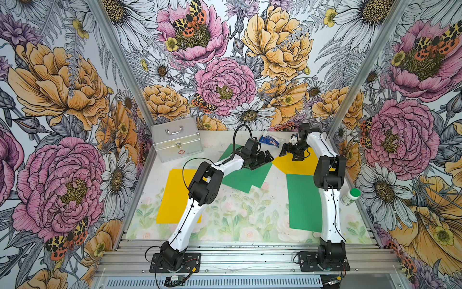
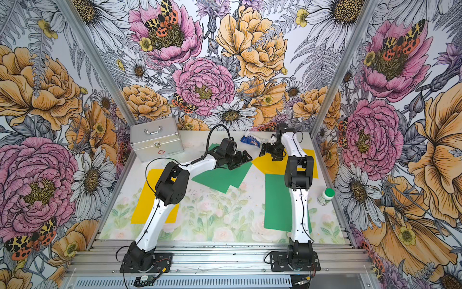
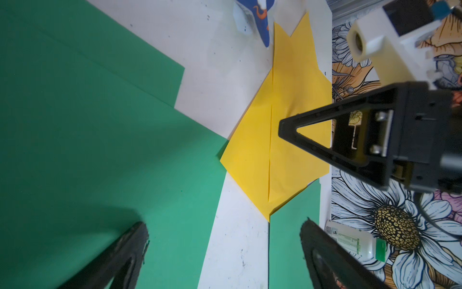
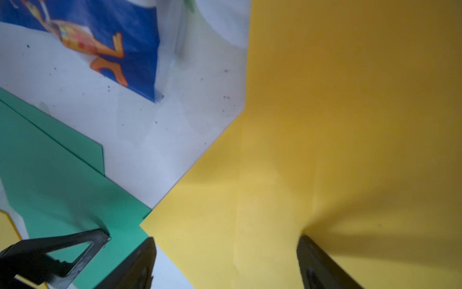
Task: Sort the scattered colored papers by color
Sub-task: Pick up the colored paper.
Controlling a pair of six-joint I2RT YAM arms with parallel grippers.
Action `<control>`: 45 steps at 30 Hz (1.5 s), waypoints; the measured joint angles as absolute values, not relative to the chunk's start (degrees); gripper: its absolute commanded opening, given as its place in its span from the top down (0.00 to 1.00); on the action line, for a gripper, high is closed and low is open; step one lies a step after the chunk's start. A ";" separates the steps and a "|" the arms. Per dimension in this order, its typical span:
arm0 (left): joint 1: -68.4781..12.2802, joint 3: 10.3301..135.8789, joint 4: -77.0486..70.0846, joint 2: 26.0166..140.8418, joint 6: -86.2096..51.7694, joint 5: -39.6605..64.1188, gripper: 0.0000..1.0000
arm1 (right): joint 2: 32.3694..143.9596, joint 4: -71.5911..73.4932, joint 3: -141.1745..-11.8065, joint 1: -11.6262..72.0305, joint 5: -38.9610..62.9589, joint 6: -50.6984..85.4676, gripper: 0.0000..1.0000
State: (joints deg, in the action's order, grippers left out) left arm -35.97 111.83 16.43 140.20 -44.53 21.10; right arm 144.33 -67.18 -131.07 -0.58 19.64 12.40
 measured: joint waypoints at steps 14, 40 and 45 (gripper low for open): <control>-36.03 121.01 10.44 144.79 -42.46 27.55 0.02 | 137.40 -60.51 -123.98 -3.62 11.22 15.07 0.05; -38.89 132.40 15.25 154.12 -45.69 29.26 0.02 | 137.78 -59.31 -120.84 -20.40 -0.27 22.61 0.00; -38.89 132.44 15.27 154.17 -46.13 29.50 0.02 | 138.39 -59.29 -120.46 -21.87 -0.01 23.03 0.01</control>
